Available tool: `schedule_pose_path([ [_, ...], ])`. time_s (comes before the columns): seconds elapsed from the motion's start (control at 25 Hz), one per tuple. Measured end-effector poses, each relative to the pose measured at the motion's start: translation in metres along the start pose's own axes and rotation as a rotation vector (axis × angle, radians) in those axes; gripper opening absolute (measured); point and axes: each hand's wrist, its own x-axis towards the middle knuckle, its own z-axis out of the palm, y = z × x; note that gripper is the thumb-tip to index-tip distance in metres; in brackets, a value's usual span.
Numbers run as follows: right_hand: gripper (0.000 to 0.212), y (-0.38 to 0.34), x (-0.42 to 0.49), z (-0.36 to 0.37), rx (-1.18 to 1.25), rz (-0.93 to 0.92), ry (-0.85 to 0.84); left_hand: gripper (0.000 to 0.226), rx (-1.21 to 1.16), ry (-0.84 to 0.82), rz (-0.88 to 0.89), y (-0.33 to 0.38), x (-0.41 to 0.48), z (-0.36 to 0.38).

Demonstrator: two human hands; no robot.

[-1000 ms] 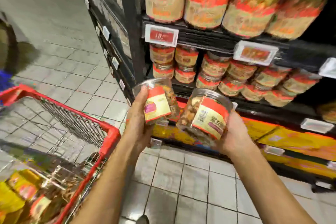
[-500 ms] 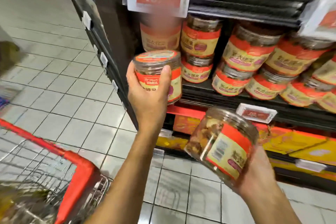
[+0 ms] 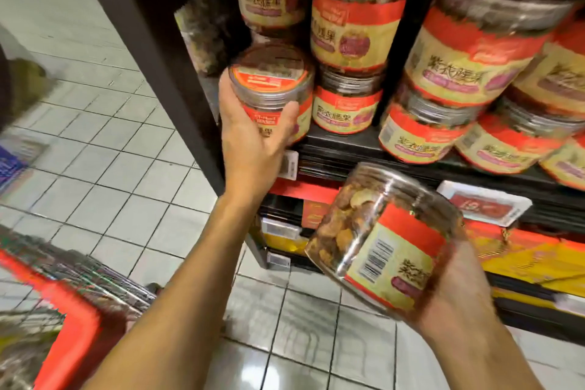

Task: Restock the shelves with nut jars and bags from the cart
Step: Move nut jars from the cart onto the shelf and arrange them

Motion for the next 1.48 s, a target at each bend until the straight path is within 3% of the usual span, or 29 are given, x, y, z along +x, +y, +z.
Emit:
schedule_pose_path([
  [0.16, 0.059, 0.001, 0.009, 0.001, -0.01, 0.014, -0.055, 0.086, 0.089, -0.067, -0.05, 0.005, -0.016, -0.008],
  [0.24, 0.061, 0.0, 0.012, 0.005, -0.028, 0.0, -0.029, 0.062, 0.091, 0.01, -0.045, 0.013, -0.048, -0.021],
  [0.32, 0.059, -0.004, 0.016, 0.013, -0.086, -0.06, 0.043, 0.035, -0.034, 0.05, -0.064, 0.023, -0.079, -0.04],
  [0.4, 0.055, -0.006, 0.016, 0.029, -0.178, -0.191, 0.073, 0.027, -0.269, -0.131, -0.228, 0.04, -0.093, -0.051],
  [0.44, 0.058, -0.006, 0.014, 0.038, -0.223, -0.267, 0.054, 0.029, -0.344, -0.264, -0.307, 0.047, -0.094, -0.05],
  [0.52, 0.065, -0.007, 0.011, 0.054, -0.351, -0.381, -0.063, 0.065, -0.309, -0.409, -0.276, 0.061, -0.095, -0.046],
  [0.6, 0.073, -0.006, 0.003, 0.066, -0.447, -0.411, -0.293, 0.094, -0.214, -0.307, -0.205, 0.069, -0.098, -0.044],
  [0.68, 0.078, -0.002, -0.004, 0.068, -0.472, -0.441, -0.406, 0.091, -0.248, -0.145, -0.205, 0.068, -0.092, -0.051],
  [0.84, 0.057, 0.017, -0.018, 0.056, -0.597, -0.742, -0.255, 0.079, -0.343, -0.038, -0.129, 0.072, -0.066, -0.062],
  [0.92, 0.049, 0.023, -0.022, 0.06, -0.649, -0.733, -0.339, 0.065, -0.369, -0.045, -0.085, 0.081, -0.056, -0.063],
  [1.04, 0.054, 0.023, -0.019, 0.068, -0.57, -0.86, -0.385, 0.043, -0.454, -0.075, -0.02, 0.089, -0.039, -0.061],
  [1.16, 0.059, 0.015, -0.005, 0.076, -0.54, -0.86, -0.454, 0.062, -0.383, -0.103, 0.026, 0.083, -0.024, -0.059],
  [1.32, 0.055, 0.008, 0.018, 0.086, -0.604, -0.921, -0.441, 0.053, -0.219, -0.094, 0.025, 0.072, -0.015, -0.06],
  [1.48, 0.034, 0.006, 0.03, 0.094, -0.642, -0.998, -0.454, 0.056, -0.487, -0.204, -0.03, 0.061, -0.01, -0.062],
])
